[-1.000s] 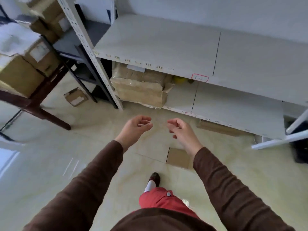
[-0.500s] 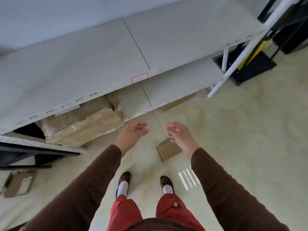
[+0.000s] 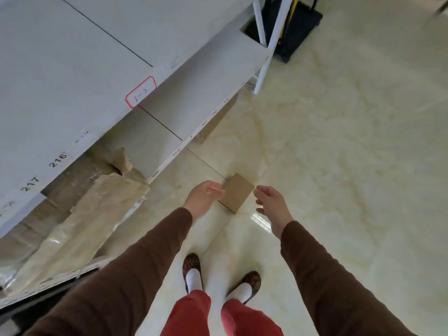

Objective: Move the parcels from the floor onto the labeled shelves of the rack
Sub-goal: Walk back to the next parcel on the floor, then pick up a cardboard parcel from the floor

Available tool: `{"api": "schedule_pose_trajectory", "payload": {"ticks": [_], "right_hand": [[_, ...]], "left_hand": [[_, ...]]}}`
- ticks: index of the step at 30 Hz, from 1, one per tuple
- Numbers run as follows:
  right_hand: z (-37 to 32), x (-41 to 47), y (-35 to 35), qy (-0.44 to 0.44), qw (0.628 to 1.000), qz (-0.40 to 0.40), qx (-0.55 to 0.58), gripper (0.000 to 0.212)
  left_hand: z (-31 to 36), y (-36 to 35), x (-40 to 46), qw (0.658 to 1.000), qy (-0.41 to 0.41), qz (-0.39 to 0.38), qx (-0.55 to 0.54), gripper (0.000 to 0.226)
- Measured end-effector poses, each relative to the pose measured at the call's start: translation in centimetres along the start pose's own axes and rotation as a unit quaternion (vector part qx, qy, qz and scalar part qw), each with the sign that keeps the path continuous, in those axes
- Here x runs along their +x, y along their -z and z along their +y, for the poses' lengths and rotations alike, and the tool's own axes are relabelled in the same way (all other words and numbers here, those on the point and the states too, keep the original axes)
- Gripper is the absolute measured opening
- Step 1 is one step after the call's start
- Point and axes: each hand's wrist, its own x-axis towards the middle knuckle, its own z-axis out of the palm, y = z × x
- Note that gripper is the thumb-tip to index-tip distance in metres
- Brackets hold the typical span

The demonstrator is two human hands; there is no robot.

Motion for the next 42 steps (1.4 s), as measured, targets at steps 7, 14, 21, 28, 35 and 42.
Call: {"api": "schedule_pose_trajectory", "payload": {"ticks": [7,14,21,28,35,42], "right_hand": [[9.4,9.0,-0.5,-0.078,0.995,0.005,0.060,0.049],[18.5,19.9,-2.0,-0.100,0.992,-0.004,0.078,0.046],[26.1,29.8,-3.4,-0.138,0.989,-0.002,0.052,0.020],[29.7,35.3,-6.1,-0.152,0.987,-0.025,0.052,0.066],[30.0,37.1,-6.3,-0.134,0.987,-0.035,0.081,0.049],[24.9,30.2,-2.4,0.026,0.989,0.081,0.122,0.048]], "left_hand": [[-8.9,-2.9,9.7,1.000,0.027,0.010,0.011,0.040],[-16.8,-5.5,21.2,0.995,0.013,0.020,0.092,0.051],[-23.4,-7.0,32.0,0.988,0.020,0.008,0.153,0.060],[-26.3,-8.6,39.8,0.978,0.027,-0.022,0.208,0.072],[-26.7,-9.7,42.4,0.979,-0.010,-0.005,0.203,0.052],[-19.8,-11.3,33.4,0.991,-0.086,0.019,0.105,0.041]]}}
